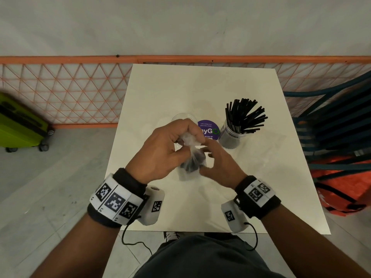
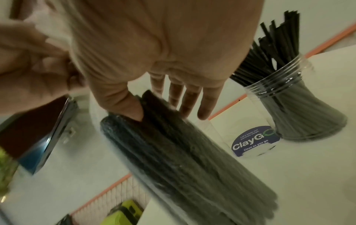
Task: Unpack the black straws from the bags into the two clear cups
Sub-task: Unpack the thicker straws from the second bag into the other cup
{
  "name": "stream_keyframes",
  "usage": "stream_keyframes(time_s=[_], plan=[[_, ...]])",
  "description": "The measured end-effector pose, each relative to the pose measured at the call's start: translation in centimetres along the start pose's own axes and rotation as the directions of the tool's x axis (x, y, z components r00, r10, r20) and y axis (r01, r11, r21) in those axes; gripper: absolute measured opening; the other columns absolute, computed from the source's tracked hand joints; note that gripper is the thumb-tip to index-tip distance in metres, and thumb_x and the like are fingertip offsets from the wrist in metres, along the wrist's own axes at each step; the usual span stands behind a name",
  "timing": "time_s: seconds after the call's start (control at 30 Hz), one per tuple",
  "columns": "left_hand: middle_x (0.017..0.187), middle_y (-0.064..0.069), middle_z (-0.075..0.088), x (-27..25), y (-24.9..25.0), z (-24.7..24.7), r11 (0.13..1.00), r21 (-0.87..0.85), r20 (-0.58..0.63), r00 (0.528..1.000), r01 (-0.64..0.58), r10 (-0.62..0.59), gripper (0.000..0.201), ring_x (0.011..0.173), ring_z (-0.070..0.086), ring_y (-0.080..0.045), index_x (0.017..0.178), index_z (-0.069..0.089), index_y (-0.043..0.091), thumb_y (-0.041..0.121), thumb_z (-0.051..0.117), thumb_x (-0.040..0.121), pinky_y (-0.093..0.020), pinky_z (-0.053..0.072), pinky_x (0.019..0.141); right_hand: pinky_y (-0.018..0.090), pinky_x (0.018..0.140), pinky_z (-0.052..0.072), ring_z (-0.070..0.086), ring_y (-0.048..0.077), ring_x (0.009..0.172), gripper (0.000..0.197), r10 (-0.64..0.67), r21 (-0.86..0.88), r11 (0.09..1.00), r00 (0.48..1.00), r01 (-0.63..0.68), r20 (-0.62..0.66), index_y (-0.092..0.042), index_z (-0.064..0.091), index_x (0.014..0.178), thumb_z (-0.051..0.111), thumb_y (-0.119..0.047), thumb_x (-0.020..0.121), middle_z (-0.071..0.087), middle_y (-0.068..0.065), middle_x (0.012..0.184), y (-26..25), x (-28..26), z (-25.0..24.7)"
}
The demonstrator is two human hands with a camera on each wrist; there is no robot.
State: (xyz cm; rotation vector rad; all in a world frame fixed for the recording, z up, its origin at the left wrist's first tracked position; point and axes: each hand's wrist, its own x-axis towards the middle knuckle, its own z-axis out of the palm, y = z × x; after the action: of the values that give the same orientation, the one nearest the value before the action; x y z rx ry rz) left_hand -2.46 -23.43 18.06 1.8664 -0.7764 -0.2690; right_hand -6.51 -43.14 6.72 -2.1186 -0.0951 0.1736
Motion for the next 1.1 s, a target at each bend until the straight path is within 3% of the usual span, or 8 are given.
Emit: stream_keyframes(time_s=[0.3, 0.47, 0.57, 0.7, 0.8, 0.9, 0.97, 1.1], plan=[[0.095, 0.016, 0.062, 0.6, -0.1, -0.3, 0.999, -0.042, 0.006, 1.0, 0.026, -0.025, 0.043, 0.083, 0.057, -0.01, 0.103, 0.062, 0.025, -0.012, 0.058, 0.082, -0.021, 0.048, 0.076, 0.026, 0.099, 0.041, 0.051, 0.012, 0.124, 0.071, -0.026, 0.117, 0.993, 1.0, 0.025, 0.003, -0.032, 0.041, 0.138, 0.048, -0.032, 0.067, 0.053, -0.004, 0.137, -0.3, -1.3, -1.3], [0.1, 0.017, 0.062, 0.8, -0.1, -0.2, 0.993, -0.109, 0.008, 0.999, 0.035, -0.034, 0.045, 0.087, 0.059, -0.008, 0.106, 0.06, 0.024, -0.014, 0.055, 0.082, -0.02, 0.047, 0.078, 0.021, 0.099, 0.041, 0.051, 0.007, 0.125, 0.072, -0.002, 0.108, 0.994, 0.999, -0.004, 0.05, -0.028, 0.037, 0.144, 0.065, -0.033, 0.079, 0.05, -0.008, 0.141, 0.5, -1.4, -0.1], [0.104, 0.017, 0.063, 0.9, -0.2, -0.1, 0.987, -0.154, 0.013, 0.999, 0.044, -0.042, 0.042, 0.091, 0.06, -0.013, 0.109, 0.06, 0.024, -0.01, 0.057, 0.083, -0.035, 0.053, 0.081, 0.013, 0.093, 0.043, 0.053, 0.0, 0.113, 0.083, 0.047, -0.001, 0.999, 0.997, -0.047, 0.067, -0.033, 0.035, 0.142, 0.082, -0.04, 0.074, 0.049, -0.013, 0.139, 0.5, -0.9, 1.1], [0.107, 0.022, 0.059, 0.9, -0.5, 0.6, 0.977, -0.213, -0.01, 0.999, 0.031, -0.034, 0.051, 0.091, 0.058, -0.011, 0.116, 0.055, 0.026, -0.012, 0.062, 0.083, -0.032, 0.049, 0.077, 0.038, 0.09, 0.054, 0.06, 0.013, 0.106, 0.084, 0.094, -0.092, 0.991, 0.996, -0.093, 0.002, -0.034, 0.04, 0.139, 0.083, -0.049, 0.068, 0.054, -0.008, 0.134, 0.9, 0.1, 2.5], [0.119, 0.012, 0.055, 0.1, -1.6, 0.6, 0.966, -0.253, -0.124, 0.989, 0.049, -0.083, 0.067, 0.097, 0.06, -0.016, 0.132, 0.046, 0.032, 0.007, 0.076, 0.079, -0.039, 0.052, 0.084, 0.041, 0.082, 0.056, 0.063, 0.018, 0.095, 0.067, 0.113, -0.199, 0.973, 0.993, -0.119, -0.04, -0.031, 0.049, 0.128, 0.08, -0.044, 0.07, 0.058, -0.006, 0.116, 0.7, 0.8, 2.9], [0.137, 0.007, 0.048, -1.8, -4.5, 0.4, 0.957, -0.193, -0.237, 0.936, 0.216, -0.259, 0.106, 0.108, 0.061, -0.016, 0.147, 0.024, 0.043, 0.044, 0.087, 0.061, -0.034, 0.051, 0.092, 0.034, 0.071, 0.056, 0.061, 0.012, 0.079, 0.058, 0.101, -0.192, 0.975, 0.993, -0.11, -0.057, -0.03, 0.052, 0.12, 0.081, -0.041, 0.071, 0.052, -0.013, 0.103, 0.5, 0.8, 2.9], [0.151, 0.0, 0.039, -3.5, -7.3, 1.1, 0.905, -0.169, -0.174, 0.892, 0.39, -0.417, 0.131, 0.123, 0.055, -0.017, 0.151, 0.009, 0.046, 0.064, 0.087, 0.047, -0.032, 0.046, 0.096, 0.029, 0.068, 0.055, 0.059, 0.007, 0.076, 0.057, 0.117, -0.162, 0.979, 0.992, -0.123, -0.05, -0.03, 0.053, 0.118, 0.083, -0.04, 0.071, 0.052, -0.013, 0.104, 0.9, 0.7, 3.0], [0.157, -0.004, 0.035, -6.2, -11.7, 4.3, 0.805, -0.193, 0.064, 0.826, 0.561, -0.56, 0.131, 0.135, 0.047, -0.021, 0.154, 0.004, 0.036, 0.056, 0.088, 0.055, -0.035, 0.043, 0.107, 0.025, 0.079, 0.053, 0.061, 0.01, 0.095, 0.069, 0.188, -0.052, 0.981, 0.982, -0.188, -0.001, -0.027, 0.049, 0.131, 0.084, -0.038, 0.072, 0.057, -0.005, 0.123, 1.0, 0.6, 3.1]])
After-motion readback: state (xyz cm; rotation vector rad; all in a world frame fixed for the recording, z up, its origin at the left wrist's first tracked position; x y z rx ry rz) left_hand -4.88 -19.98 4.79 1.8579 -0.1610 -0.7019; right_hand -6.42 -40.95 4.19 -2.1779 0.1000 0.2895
